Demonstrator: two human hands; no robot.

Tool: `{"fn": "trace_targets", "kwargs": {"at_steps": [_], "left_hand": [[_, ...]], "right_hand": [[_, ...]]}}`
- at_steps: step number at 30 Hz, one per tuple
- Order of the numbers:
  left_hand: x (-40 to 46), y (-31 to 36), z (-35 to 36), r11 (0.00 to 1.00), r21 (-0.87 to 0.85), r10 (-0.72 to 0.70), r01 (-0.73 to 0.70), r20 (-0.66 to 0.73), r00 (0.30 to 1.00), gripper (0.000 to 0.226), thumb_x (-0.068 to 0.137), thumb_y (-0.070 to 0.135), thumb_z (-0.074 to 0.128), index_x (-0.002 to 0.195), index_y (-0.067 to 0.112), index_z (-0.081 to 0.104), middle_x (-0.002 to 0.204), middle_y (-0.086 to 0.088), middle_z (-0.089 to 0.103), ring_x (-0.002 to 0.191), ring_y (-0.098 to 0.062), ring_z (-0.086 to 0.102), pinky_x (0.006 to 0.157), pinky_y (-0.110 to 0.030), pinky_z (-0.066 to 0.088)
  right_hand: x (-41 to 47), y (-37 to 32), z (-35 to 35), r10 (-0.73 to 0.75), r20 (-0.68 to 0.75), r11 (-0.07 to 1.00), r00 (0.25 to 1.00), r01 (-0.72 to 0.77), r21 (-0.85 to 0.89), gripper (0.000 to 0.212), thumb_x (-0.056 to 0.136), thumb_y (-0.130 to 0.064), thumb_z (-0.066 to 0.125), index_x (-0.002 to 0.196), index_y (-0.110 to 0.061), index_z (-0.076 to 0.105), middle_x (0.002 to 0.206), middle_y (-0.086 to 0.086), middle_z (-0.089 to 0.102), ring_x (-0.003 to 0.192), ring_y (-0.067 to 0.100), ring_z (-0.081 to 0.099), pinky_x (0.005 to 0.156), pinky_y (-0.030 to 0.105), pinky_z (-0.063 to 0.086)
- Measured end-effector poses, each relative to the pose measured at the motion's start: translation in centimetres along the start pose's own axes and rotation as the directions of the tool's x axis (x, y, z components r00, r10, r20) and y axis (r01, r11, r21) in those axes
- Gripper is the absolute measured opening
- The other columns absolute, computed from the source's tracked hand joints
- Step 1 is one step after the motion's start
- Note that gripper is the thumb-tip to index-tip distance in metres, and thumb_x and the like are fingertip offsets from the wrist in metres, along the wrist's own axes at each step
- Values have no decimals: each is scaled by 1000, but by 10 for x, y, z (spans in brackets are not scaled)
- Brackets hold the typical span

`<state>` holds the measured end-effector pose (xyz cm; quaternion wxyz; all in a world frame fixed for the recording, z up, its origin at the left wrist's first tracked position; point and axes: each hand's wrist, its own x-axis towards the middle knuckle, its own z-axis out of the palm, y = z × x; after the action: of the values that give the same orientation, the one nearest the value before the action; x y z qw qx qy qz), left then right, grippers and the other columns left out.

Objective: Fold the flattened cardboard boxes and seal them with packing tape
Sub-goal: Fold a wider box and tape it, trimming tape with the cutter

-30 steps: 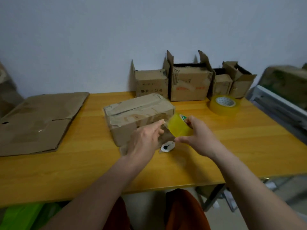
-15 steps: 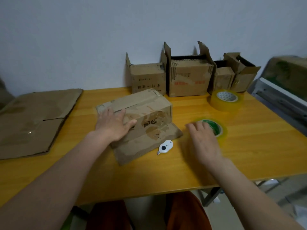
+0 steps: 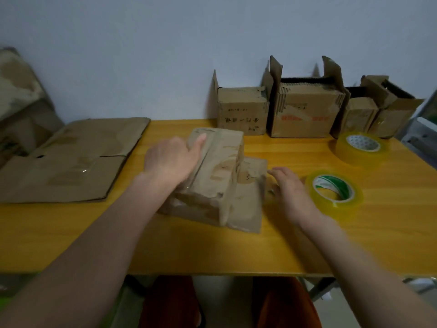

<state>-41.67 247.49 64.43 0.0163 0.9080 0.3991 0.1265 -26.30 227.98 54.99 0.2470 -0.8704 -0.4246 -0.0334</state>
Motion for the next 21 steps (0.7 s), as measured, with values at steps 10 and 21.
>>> {"fn": "trace_targets", "kwargs": {"at_steps": [10, 21], "left_hand": [[-45, -58, 71, 532, -845, 127, 55, 144, 981, 55, 98, 61, 18, 142, 39, 43, 149, 14, 36, 137, -5, 33, 116, -35, 24], [-65, -78, 118, 677, -664, 158, -318, -291, 944, 68, 95, 66, 22, 137, 18, 45, 159, 1, 19, 149, -19, 7, 114, -45, 16]], "right_hand": [[26, -115, 23, 312, 93, 451, 946, -233, 861, 42, 102, -44, 28, 130, -25, 52, 123, -15, 56, 118, 4, 50, 105, 19, 36], [14, -72, 62, -268, -160, 870, 950, 310, 384, 63, 89, -61, 40, 133, -19, 54, 151, -2, 37, 146, 13, 19, 118, 20, 9]]}}
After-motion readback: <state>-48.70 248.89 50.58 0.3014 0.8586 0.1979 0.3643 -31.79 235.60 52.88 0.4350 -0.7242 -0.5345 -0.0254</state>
